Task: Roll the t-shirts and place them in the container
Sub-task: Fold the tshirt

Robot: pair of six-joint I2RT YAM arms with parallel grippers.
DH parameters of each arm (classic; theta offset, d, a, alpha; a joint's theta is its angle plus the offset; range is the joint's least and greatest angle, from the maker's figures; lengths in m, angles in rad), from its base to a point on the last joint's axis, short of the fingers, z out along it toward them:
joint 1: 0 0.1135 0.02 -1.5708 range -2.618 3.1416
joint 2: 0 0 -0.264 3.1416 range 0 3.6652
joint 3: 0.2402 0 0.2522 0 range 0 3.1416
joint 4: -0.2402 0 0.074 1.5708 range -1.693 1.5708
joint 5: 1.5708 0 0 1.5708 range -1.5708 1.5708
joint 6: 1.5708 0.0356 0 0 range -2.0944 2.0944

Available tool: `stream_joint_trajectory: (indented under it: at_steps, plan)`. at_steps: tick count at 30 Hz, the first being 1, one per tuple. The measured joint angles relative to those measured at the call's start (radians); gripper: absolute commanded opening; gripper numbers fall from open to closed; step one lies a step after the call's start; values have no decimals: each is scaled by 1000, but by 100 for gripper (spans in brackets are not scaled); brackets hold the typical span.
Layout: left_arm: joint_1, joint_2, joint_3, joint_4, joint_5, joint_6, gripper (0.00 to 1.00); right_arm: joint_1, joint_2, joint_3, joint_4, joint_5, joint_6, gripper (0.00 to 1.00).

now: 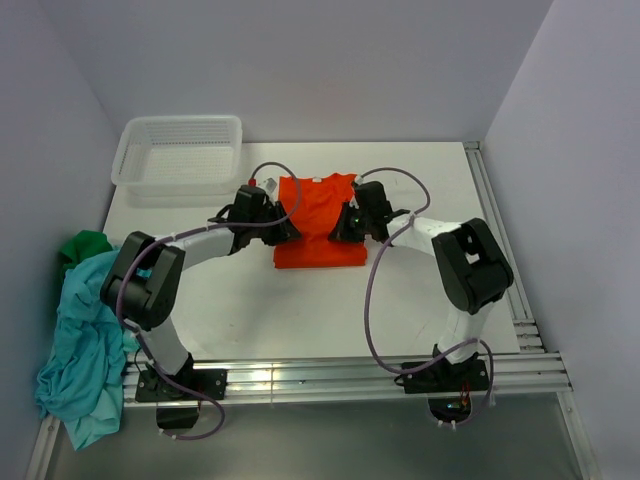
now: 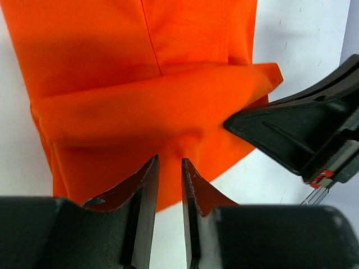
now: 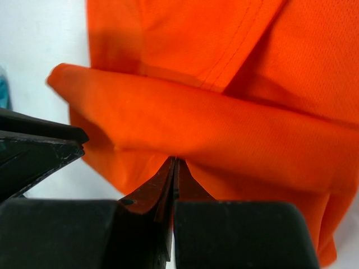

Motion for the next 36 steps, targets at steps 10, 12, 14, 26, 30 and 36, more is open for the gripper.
stream_joint_trajectory:
  at_steps: [10,12,14,26,30,36]
  plan:
    - [47,116,89,45,-21,0,25,-31,159,147,-2,-2,5,0]
    - [63,146,110,48,-34,1,25,-42,183,169,4,-3,8,0]
    - [72,176,124,54,-49,1,25,-51,201,174,16,-3,13,0]
    - [71,210,124,57,-98,16,32,-104,217,125,85,-18,45,11]
    - [71,117,90,51,-114,36,39,-113,135,42,97,-4,40,23]
    - [62,-133,-40,101,-153,55,53,-108,-103,-135,137,57,26,41]
